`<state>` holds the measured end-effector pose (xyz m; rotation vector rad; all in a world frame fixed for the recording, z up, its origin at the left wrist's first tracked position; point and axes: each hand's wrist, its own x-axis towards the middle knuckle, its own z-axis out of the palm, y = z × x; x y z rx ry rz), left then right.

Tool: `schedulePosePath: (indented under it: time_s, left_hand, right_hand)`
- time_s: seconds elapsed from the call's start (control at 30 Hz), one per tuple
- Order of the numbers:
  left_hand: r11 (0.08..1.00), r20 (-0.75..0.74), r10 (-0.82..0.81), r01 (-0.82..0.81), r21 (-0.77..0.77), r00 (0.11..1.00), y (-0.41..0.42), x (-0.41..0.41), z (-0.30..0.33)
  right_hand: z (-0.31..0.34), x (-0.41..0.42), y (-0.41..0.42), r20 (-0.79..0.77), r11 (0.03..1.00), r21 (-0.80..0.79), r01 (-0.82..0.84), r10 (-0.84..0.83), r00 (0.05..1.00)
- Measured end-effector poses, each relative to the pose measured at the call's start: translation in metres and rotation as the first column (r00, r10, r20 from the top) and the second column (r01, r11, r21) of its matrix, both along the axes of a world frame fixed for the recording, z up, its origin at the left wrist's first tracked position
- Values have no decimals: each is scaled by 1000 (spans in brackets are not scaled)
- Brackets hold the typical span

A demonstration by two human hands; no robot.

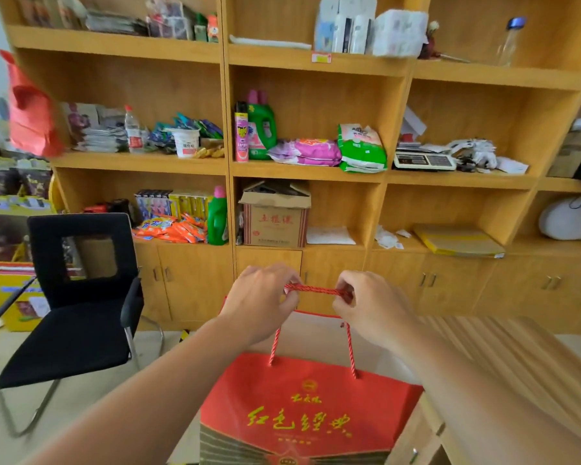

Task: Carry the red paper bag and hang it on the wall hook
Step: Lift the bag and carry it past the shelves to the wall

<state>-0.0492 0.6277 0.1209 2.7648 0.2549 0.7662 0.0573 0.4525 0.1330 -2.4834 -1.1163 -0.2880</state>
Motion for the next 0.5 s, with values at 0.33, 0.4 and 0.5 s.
schedulePosePath:
  time_s: [0.33,0.4,0.5]
  left_hand:
    - [998,-18,-59,58,-33,998,112,109,-4]
    - [997,-25,-59,58,-42,998,134,136,-7]
    - [997,-42,-54,52,-54,998,167,182,-14]
  right_hand:
    - [1,99,109,17,998,19,53,-53,998]
    - [-3,125,131,36,999,11,52,-52,998]
    - [-11,170,164,54,998,22,51,-52,997]
